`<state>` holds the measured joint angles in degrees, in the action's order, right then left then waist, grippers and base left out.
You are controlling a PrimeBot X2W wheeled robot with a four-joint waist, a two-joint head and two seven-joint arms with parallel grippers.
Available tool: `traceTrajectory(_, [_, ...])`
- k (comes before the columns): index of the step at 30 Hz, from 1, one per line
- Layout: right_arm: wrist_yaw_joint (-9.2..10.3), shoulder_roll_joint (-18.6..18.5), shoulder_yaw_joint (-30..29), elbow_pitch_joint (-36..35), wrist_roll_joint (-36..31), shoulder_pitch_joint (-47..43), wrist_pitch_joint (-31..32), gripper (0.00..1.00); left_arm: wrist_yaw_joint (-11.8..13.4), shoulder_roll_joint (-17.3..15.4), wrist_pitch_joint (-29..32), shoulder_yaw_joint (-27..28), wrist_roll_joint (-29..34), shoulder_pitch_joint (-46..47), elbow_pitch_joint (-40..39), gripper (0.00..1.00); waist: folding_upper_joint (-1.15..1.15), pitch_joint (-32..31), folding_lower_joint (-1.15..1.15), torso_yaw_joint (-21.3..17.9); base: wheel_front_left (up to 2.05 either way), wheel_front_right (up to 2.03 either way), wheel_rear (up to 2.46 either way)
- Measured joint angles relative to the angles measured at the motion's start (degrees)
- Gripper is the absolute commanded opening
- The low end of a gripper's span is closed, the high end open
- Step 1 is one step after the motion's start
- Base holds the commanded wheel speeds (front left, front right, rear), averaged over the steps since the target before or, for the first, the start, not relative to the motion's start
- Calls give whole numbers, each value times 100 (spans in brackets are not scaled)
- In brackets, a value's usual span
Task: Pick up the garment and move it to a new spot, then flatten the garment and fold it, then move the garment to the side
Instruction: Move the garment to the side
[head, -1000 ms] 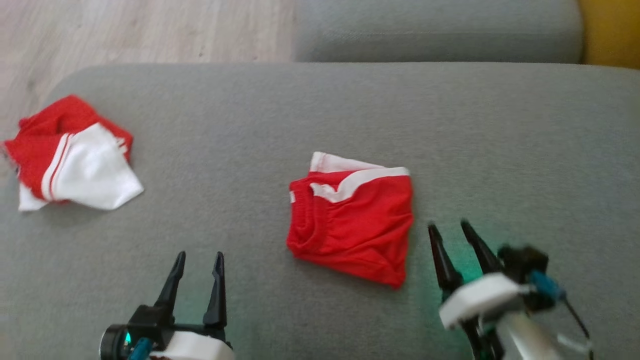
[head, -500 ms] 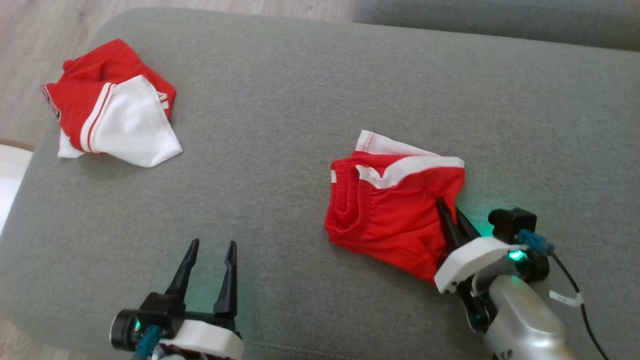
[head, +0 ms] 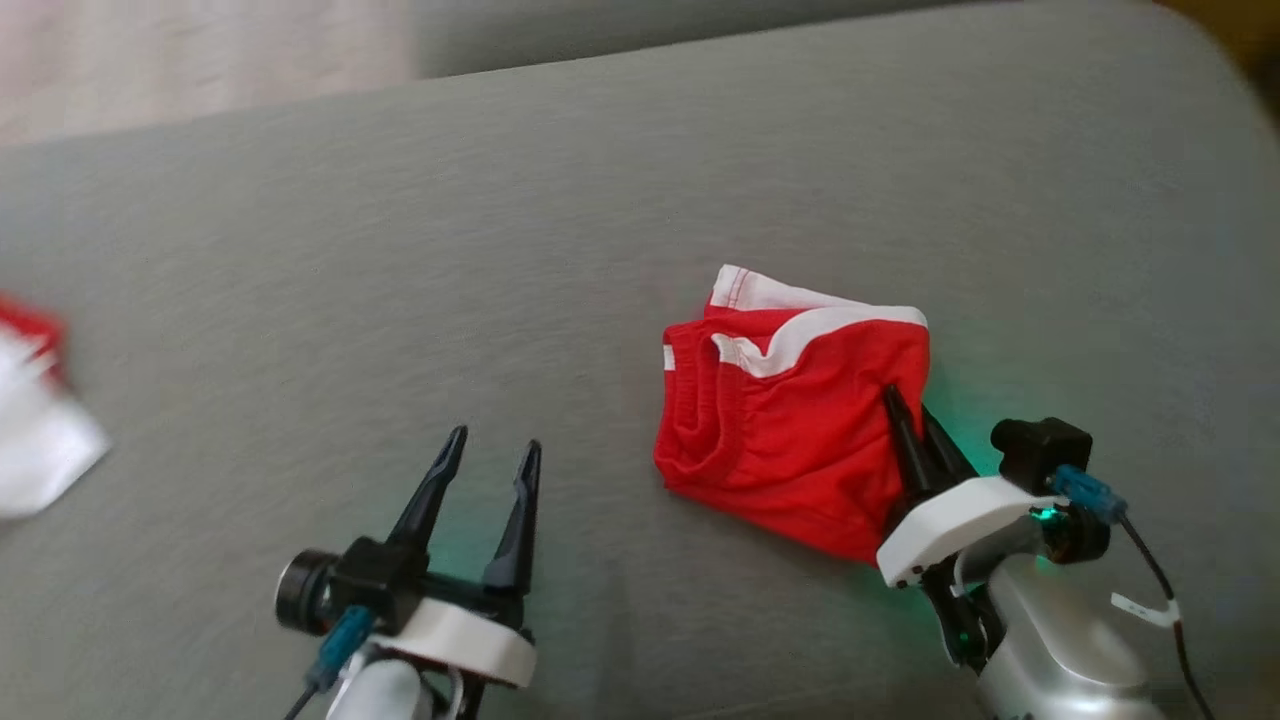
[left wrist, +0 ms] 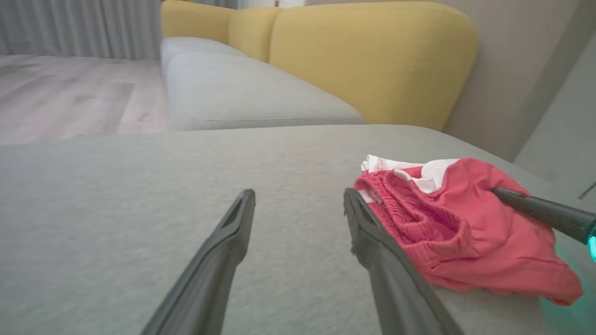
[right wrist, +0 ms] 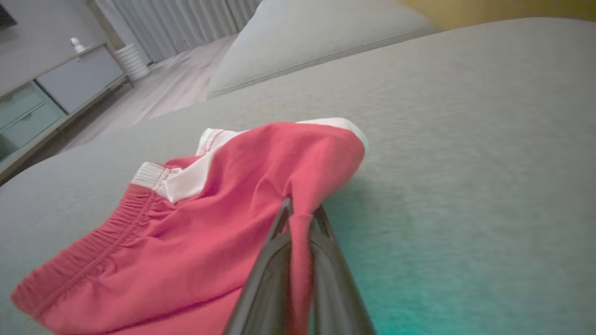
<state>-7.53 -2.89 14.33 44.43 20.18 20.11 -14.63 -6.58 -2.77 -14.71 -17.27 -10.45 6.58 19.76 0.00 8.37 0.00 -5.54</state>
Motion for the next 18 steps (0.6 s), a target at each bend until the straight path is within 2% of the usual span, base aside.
traceTrajectory(4, [0, 0, 20, -148, 36, -115, 0, 0, -7, 0, 0, -146, -1, 105, 13, 100, 0, 20, 0, -704, 0, 0, 0])
traceTrajectory(5, [0, -1, 25, -214, 57, -193, 0, 0, -9, 1, 0, -161, 0, 139, 30, 100, 0, 44, 0, -1030, 0, 0, 0])
traceTrajectory(10, [0, 1, -99, -321, 26, -257, 0, 0, -51, 1, 0, -190, 15, 141, 93, 100, 0, 132, 0, -1628, 0, 0, 0])
traceTrajectory(14, [0, 0, -282, -300, -347, -181, 0, 0, -52, 1, 0, -170, 142, 137, 218, 100, 0, 253, 1, -1739, 0, 0, 0])
traceTrajectory(18, [0, -44, -715, -68, -867, 379, 0, 0, -55, 1, 0, -153, 196, 137, 238, 100, 0, 366, 0, -1522, 0, 0, 0])
